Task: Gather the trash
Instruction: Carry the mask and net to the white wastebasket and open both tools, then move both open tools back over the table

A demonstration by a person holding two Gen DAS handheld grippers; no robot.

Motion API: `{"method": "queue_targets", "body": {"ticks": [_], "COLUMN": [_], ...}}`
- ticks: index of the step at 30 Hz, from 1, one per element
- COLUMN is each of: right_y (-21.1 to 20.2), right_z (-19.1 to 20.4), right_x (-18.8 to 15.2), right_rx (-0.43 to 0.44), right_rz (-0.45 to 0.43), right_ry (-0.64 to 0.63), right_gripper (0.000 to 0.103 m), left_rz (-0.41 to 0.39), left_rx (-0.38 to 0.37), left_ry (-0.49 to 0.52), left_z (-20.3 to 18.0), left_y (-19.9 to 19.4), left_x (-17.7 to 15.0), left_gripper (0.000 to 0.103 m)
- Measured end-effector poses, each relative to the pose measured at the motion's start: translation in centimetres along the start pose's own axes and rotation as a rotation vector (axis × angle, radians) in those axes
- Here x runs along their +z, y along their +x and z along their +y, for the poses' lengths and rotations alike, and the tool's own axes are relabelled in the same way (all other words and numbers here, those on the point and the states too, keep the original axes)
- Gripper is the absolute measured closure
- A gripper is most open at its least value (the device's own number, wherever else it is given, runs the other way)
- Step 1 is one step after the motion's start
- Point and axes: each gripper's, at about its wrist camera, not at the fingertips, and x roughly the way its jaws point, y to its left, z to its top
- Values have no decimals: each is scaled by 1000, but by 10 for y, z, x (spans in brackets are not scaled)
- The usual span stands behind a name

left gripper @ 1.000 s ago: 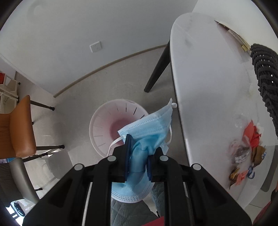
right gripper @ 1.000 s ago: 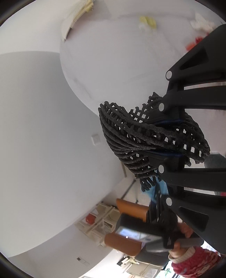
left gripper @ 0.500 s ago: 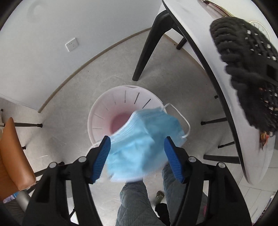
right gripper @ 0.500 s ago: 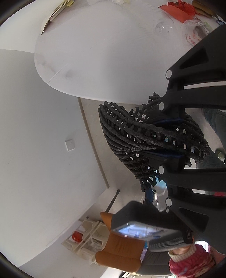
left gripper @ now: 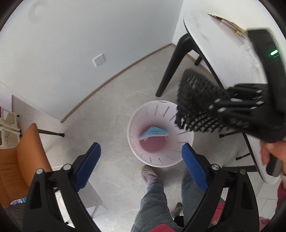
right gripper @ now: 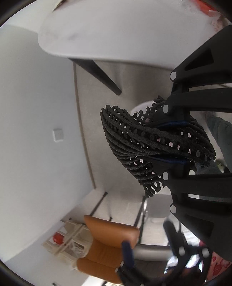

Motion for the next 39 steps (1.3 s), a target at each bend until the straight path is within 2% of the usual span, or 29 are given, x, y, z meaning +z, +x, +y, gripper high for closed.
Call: {"method": "queue_targets", "body": {"ticks": [5,6,7,10,13,15,17,21,26,31,33,39], "right_y": [68,82,93,107,98,77,54,-18,-121,-215,-249,-307], "right_z": [8,9,10,11,9,5,1,-13,-52,-114,-147,-219], "right_x": [-9,-13,-16,-21,-20,-17,-15,-13,-28,-73,-102,-179], "right_rx": [11,4,-11,-38,-57,-54,-57,-69,-163,-307,-363,-448], "right_rz": [134,160,180,205,189,142,85,-52,-202,-293,-318,-348], "right_ry": [-55,-68,-80,-103,-97,-83,-70,0,154,339,421,522], "right_gripper": [73,65,50,27,16,6,6,4,3,2,2,2], "left_rz": [7,8,9,11,2,-10,-27,-79,-148,-210,-235,-245], "left_rx": [33,38,40,42,45,41,33,0,-86,-171,-193,-255], "left_ry": [-26,-32,-36,-46,-35,-25,-20,0,86,226,275,332], "left_z": [11,12,14,15,11,8,4,-8,-46,-119,-160,-266], "left_y": [-7,-8,-9,-11,-15,-21,-29,-53,-87,-113,-121,-130], "left_x": [-4,-4,-5,-3,-3,-2,0,6,20,37,40,39], "left_gripper": [14,14,14,14,14,14,14,14,12,10,8,8]}}
